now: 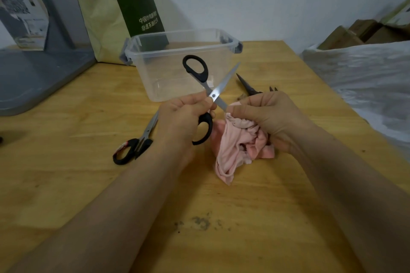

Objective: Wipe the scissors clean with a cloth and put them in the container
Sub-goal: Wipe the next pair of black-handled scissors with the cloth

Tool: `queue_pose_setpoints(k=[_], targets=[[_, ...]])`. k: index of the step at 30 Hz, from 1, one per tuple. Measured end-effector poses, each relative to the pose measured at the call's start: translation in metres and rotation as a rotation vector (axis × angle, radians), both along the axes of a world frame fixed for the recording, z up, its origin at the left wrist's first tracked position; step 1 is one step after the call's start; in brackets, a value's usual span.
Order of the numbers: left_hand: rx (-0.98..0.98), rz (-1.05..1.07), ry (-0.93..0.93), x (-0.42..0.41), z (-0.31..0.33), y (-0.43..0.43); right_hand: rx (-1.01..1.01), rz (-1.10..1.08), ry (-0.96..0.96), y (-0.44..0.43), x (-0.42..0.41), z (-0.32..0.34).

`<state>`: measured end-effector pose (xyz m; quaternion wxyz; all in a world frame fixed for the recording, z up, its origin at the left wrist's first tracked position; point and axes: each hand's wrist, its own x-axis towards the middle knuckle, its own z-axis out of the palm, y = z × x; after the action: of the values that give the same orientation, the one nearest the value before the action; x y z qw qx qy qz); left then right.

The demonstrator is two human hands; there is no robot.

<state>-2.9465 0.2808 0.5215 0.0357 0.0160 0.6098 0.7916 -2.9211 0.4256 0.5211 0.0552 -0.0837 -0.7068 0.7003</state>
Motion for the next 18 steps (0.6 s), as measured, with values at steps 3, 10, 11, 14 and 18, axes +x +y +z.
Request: queue_pose_setpoints(k=[3,10,11,14,18], targets=[[-0.025,-0.054,0.019,0.001,-0.003,0.002,0.045,-0.057,-0.001,-0.003,0.001,0.002],[0.041,-0.052,-0.060,0.004,0.001,0.007,0.062,-0.034,-0.010,-0.005,-0.001,0.002],[0.050,-0.031,-0.048,0.001,0.001,0.004,0.058,-0.013,-0.011,-0.002,-0.002,0.000],[0.007,0.038,0.036,-0.008,-0.001,-0.004,0.052,0.031,-0.017,-0.002,0.000,0.000],[-0.052,0.001,0.065,-0.008,-0.005,-0.002,0.054,-0.027,-0.031,-0.001,-0.001,-0.002]])
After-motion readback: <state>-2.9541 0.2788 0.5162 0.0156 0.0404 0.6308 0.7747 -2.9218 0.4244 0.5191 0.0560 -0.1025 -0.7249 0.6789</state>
